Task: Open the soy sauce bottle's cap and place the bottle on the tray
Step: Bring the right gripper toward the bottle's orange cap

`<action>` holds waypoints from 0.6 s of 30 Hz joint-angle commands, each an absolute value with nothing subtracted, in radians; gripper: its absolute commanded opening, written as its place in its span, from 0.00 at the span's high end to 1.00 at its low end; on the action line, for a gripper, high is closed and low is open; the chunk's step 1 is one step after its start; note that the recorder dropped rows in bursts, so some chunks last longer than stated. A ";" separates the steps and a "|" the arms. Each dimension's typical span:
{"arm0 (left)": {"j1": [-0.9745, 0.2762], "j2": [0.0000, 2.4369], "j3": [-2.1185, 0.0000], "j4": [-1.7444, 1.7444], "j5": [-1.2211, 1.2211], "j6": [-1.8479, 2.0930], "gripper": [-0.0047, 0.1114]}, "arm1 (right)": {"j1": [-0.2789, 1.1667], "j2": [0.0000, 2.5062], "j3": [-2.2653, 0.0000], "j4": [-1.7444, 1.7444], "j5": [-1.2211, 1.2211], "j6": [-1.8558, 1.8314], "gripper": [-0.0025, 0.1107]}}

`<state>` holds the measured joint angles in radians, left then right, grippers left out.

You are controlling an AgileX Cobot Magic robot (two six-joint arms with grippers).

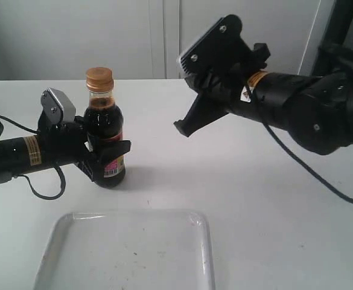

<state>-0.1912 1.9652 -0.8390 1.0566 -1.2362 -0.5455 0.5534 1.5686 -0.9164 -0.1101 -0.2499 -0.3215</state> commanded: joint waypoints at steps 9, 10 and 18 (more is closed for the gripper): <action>-0.194 1.966 -0.839 1.099 -1.221 -0.549 0.96 | 0.578 1.743 -0.957 -0.075 -0.475 -0.363 0.98; -0.194 1.966 -0.839 1.099 -1.221 -0.549 0.96 | 0.579 1.759 -0.957 -0.075 -0.500 -0.363 0.98; -0.194 1.966 -0.839 1.099 -1.221 -0.549 0.96 | 0.609 1.861 -0.957 -0.053 -0.702 -0.465 0.98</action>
